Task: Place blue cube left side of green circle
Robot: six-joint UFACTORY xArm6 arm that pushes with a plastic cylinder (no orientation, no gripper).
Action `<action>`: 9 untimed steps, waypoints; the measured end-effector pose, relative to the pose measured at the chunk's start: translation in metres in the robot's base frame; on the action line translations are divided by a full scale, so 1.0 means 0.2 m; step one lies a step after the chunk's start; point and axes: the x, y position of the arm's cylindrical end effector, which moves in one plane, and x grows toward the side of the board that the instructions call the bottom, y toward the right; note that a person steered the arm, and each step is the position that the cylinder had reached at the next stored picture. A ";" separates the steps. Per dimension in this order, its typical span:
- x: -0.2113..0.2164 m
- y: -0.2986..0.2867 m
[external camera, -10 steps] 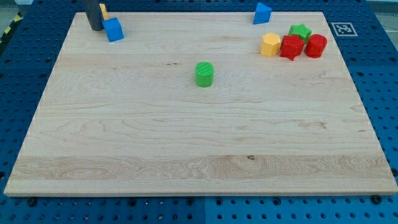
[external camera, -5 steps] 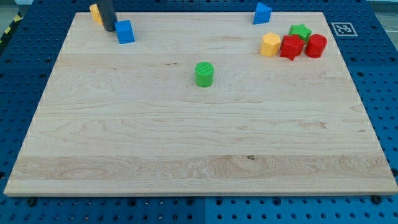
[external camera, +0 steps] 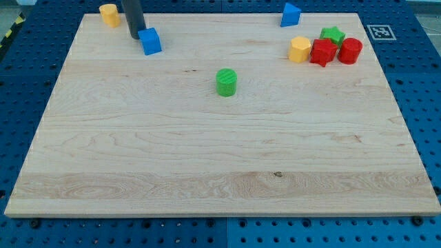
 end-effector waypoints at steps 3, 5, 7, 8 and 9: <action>0.14 0.01; 0.20 0.03; 0.17 0.22; 0.08 0.22; 0.07 0.36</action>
